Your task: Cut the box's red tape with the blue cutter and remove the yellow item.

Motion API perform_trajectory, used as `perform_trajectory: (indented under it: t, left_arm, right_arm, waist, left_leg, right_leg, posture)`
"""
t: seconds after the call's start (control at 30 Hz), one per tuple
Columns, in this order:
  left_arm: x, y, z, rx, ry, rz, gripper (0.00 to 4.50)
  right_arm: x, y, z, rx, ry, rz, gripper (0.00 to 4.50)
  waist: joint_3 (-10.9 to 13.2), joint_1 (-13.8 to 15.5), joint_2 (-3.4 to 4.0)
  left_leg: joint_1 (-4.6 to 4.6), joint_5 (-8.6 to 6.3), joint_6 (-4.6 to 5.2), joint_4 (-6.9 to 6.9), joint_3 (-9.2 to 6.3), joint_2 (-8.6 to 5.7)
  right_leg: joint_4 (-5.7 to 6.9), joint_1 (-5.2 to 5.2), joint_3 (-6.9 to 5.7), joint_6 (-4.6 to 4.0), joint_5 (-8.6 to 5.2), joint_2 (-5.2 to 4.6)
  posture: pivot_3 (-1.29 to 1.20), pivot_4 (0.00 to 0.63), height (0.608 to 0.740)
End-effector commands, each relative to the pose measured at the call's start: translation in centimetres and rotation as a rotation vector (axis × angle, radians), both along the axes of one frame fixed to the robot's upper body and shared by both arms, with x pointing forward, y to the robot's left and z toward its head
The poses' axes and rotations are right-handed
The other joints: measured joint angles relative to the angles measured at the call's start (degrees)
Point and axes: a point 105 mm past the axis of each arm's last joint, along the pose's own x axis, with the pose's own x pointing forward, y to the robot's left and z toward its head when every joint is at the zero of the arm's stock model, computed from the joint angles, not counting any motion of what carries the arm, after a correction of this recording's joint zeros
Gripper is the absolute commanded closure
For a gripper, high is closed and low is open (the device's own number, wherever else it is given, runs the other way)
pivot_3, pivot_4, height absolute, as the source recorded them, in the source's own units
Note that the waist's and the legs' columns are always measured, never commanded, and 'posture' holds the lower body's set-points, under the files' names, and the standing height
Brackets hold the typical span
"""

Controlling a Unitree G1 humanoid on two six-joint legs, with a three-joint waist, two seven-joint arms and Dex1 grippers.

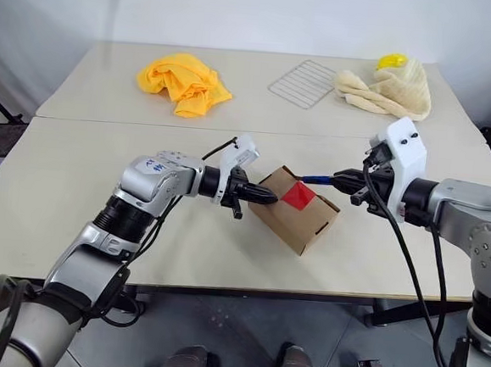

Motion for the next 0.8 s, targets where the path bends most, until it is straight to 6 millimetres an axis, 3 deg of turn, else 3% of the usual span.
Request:
perform_trajectory:
  t: [0.03, 0.43, 0.8]
  left_arm:
    - [0.2, 0.0, -0.1, 0.019, 0.0, 0.005, 4.5]
    - [0.5, -0.2, -0.2, 0.029, 0.023, 0.033, 4.5]
    - [0.5, -0.9, -0.5, 0.046, 0.017, 0.04, 4.5]
  right_arm:
    - [-0.6, -0.3, 0.5, -0.057, -0.013, 0.002, 4.34]
    - [-2.2, -0.8, 0.1, -0.195, 0.136, 0.104, 4.34]
    - [-1.0, 0.7, -1.0, -0.175, 0.257, 0.084, 4.34]
  waist:
    - [0.0, 0.1, 0.0]
    - [0.0, 0.5, -0.04]
    - [-0.1, 0.1, -0.17]
  left_leg:
    - [0.0, 0.0, 0.0, 0.0, 0.0, 0.0]
    - [0.03, -0.02, 0.03, 0.1, -0.04, 0.0]
    - [0.09, -0.02, 0.03, 0.17, -0.05, 0.01]
  right_leg:
    - [0.0, 0.0, 0.0, 0.0, 0.0, 0.0]
    - [-0.02, 0.11, -0.02, 0.0, 0.0, -0.01]
    - [0.07, 0.13, 0.0, -0.01, 0.01, -0.01]
  posture:
    - [0.0, 0.15, 0.74]
    - [0.0, 0.15, 0.74]
    - [0.0, 0.15, 0.74]
